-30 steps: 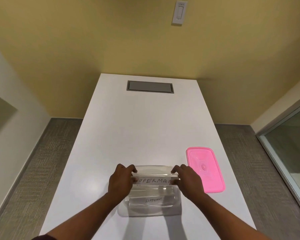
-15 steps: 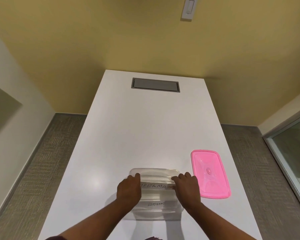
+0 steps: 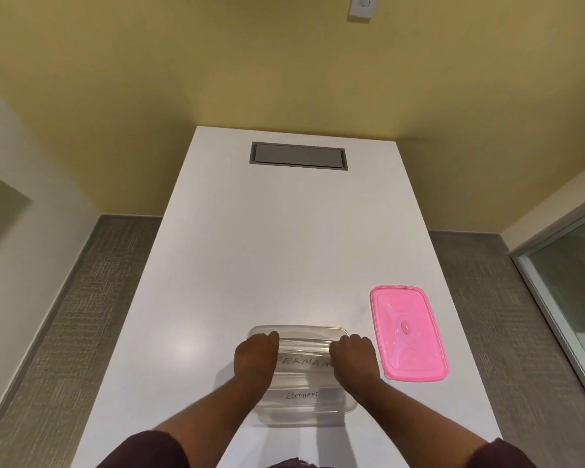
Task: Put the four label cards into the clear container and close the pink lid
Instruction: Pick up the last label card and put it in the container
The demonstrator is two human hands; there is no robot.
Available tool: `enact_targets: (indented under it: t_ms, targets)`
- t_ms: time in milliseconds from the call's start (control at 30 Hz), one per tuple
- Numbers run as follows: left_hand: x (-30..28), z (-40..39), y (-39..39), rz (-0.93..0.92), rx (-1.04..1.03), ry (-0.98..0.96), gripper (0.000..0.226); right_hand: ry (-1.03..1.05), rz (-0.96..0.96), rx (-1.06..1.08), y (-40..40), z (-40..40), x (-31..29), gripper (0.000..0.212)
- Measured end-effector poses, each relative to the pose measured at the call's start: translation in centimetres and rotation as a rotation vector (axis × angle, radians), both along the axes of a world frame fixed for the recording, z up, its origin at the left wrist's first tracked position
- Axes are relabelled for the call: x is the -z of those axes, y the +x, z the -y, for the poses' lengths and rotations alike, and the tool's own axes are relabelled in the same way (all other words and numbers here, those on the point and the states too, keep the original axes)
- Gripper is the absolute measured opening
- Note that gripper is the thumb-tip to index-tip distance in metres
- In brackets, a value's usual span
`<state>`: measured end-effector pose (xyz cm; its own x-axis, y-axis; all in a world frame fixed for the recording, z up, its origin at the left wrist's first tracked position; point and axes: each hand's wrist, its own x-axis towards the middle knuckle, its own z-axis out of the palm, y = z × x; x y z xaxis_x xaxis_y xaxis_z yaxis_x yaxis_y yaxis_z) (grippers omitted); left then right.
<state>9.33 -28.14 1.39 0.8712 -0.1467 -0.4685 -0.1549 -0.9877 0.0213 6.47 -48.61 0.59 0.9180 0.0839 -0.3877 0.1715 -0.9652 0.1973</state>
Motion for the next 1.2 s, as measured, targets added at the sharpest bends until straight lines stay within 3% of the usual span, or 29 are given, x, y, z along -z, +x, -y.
enact_targets:
  t_ms: [267,567,967,1200]
  targets:
    - [0.2,0.6,1.2,-0.020,0.176,0.124,0.044,0.033,-0.042,0.086,1.3,-0.8,0.0,0.028]
    - [-0.3,0.1,0.9,0.173,0.254,0.074,0.032,0.057,-0.042,0.088,1.2,-0.2,0.5,0.005]
    - [-0.9,-0.9,1.1,0.247,0.278,-0.010,0.048,0.063,0.007,0.113,1.4,-0.2,0.9,0.010]
    - [-0.5,-1.1,1.6,0.232,0.310,-0.081,0.052,0.023,0.032,0.101,0.7,0.4,1.2,0.034]
